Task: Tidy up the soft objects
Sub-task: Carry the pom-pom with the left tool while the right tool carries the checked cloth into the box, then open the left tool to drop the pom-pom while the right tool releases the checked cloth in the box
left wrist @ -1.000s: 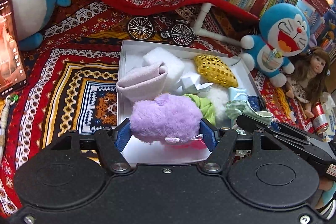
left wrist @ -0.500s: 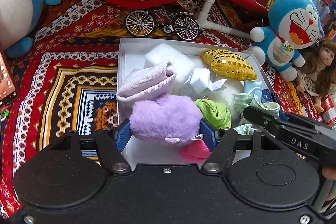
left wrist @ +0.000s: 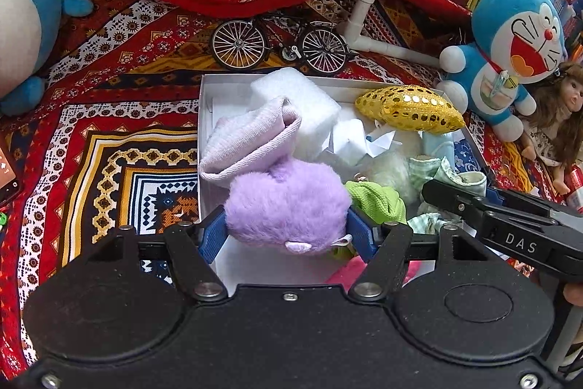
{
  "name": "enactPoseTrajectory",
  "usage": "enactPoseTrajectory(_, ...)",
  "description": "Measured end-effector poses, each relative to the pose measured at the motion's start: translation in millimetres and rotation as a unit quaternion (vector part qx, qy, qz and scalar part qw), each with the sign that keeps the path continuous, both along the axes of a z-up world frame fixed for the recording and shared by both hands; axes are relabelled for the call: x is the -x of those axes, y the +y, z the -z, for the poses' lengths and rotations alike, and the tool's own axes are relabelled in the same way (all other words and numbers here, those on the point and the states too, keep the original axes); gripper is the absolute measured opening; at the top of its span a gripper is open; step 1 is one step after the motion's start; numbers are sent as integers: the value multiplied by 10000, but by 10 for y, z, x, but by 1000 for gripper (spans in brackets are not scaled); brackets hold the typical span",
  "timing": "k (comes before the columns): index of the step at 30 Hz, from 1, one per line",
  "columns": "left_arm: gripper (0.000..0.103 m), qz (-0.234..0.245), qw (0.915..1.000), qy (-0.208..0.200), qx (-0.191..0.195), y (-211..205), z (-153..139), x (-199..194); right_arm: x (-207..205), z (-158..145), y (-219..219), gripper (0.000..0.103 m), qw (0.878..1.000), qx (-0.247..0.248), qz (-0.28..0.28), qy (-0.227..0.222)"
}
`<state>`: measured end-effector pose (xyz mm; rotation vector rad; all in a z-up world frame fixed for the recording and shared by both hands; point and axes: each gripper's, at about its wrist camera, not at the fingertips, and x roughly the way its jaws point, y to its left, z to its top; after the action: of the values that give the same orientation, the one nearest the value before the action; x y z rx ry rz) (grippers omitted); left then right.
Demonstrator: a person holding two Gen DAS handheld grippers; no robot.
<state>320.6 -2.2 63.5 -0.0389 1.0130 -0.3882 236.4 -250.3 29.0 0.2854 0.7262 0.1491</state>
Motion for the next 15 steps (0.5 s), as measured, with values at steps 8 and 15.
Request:
enactPoseTrajectory(8,68,98,9998,94,-127,-31,49,-27,48,30,23,46,10000,32,-63,57)
enactPoseTrajectory(15,69,85,9997,151,-170,-35,56,-25,99,80,23,47,9999,63,-93,111)
